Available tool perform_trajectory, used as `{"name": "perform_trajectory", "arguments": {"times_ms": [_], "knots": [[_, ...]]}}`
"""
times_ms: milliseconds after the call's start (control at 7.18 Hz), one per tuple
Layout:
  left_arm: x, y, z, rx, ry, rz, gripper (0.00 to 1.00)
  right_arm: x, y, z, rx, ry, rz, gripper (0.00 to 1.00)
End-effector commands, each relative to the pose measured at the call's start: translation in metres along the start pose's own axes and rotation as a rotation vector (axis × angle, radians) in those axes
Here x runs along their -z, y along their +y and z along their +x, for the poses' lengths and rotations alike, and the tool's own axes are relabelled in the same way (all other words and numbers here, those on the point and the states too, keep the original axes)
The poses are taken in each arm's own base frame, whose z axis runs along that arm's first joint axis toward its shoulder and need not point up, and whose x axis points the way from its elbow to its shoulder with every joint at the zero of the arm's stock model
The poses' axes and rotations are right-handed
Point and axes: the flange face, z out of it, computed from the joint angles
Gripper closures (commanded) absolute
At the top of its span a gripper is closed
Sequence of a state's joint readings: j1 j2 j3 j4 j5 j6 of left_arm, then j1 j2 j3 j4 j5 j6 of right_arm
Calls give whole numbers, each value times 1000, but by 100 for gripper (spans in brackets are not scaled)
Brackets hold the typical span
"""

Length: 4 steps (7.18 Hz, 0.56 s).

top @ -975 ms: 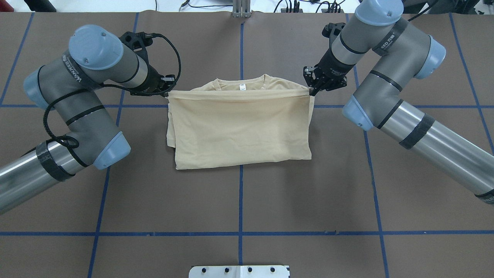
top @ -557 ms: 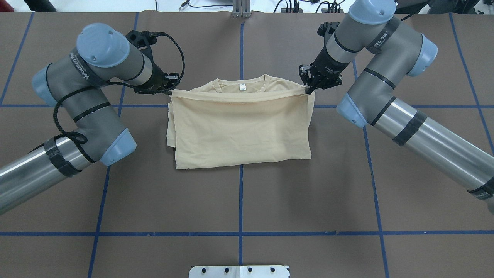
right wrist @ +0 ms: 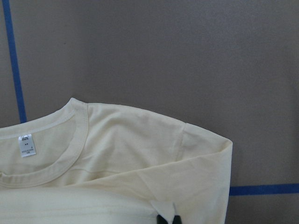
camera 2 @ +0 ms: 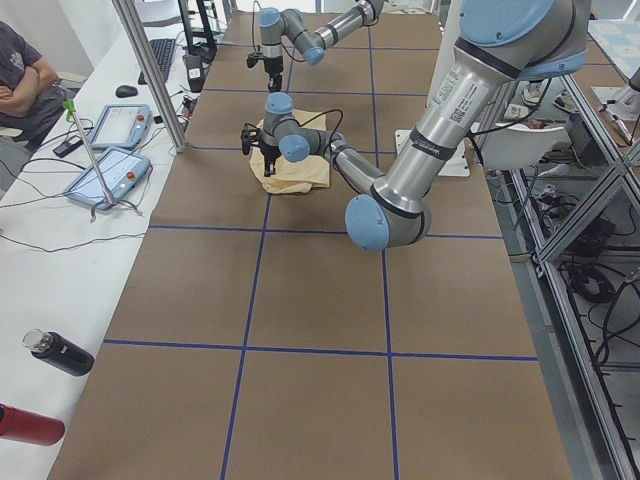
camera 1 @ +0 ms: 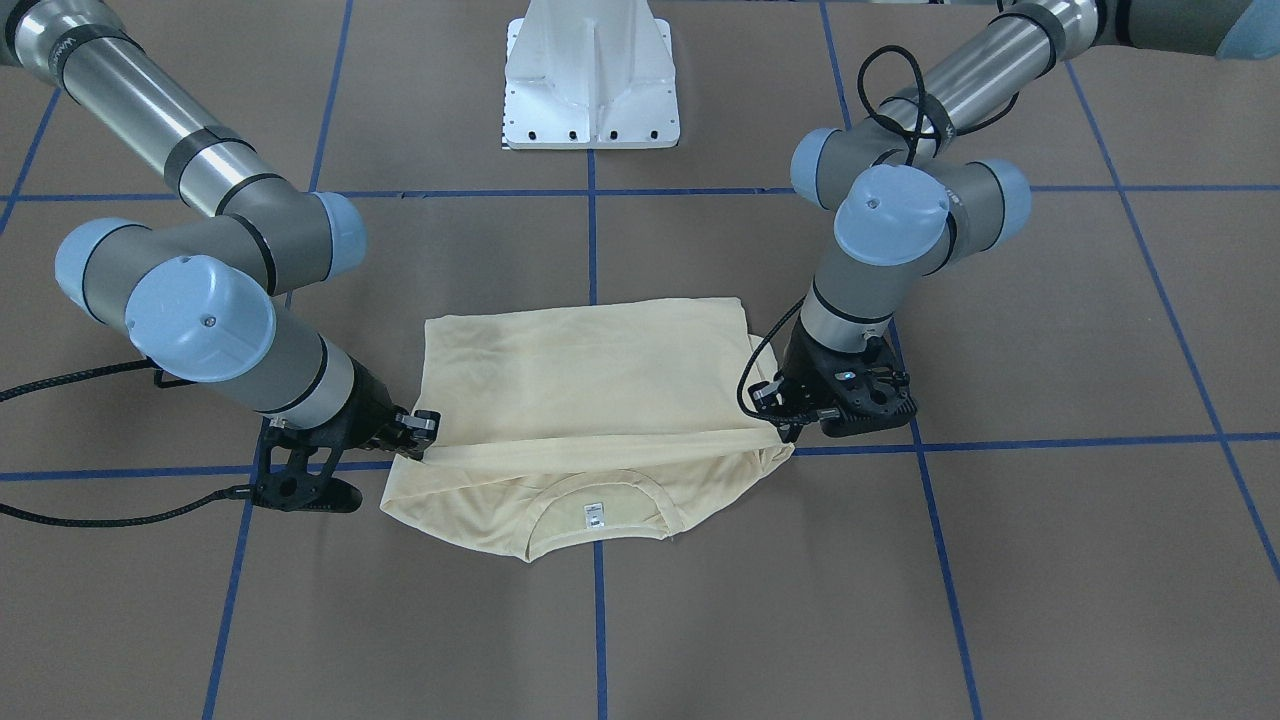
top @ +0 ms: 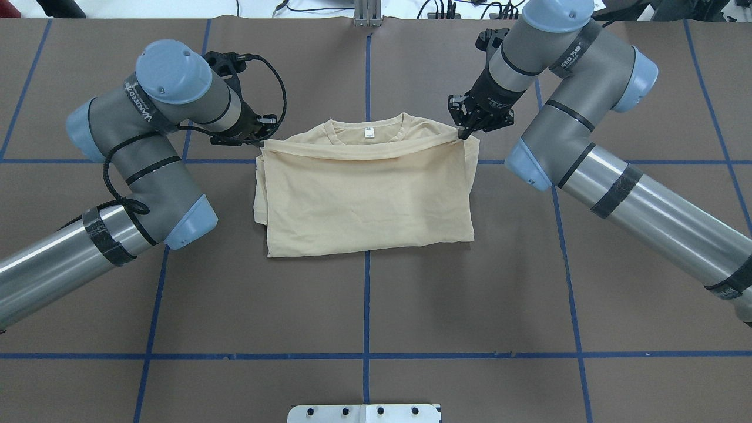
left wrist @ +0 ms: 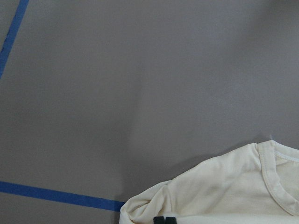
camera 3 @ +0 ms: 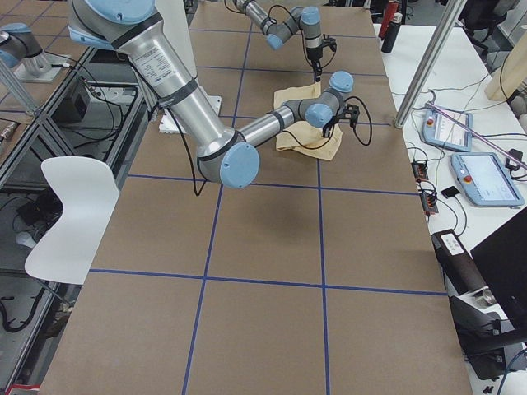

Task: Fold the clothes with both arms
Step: 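Lay the hem down at the collar and open both grippers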

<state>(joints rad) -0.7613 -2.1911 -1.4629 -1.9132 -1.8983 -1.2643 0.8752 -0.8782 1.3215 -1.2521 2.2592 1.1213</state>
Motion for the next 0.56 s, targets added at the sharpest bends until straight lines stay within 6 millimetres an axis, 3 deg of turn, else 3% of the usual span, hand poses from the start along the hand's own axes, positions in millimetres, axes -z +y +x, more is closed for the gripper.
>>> {"name": "perform_trajectory", "arguments": {"times_ms": [0,418], "knots": [[-5,-1,-2,-2,-9,-2,100,-4,-7,8,-11,24,23,100],[-6,-2,-2,3,-12,-2,100,-5,-9,10,-15,27,24,100]]}}
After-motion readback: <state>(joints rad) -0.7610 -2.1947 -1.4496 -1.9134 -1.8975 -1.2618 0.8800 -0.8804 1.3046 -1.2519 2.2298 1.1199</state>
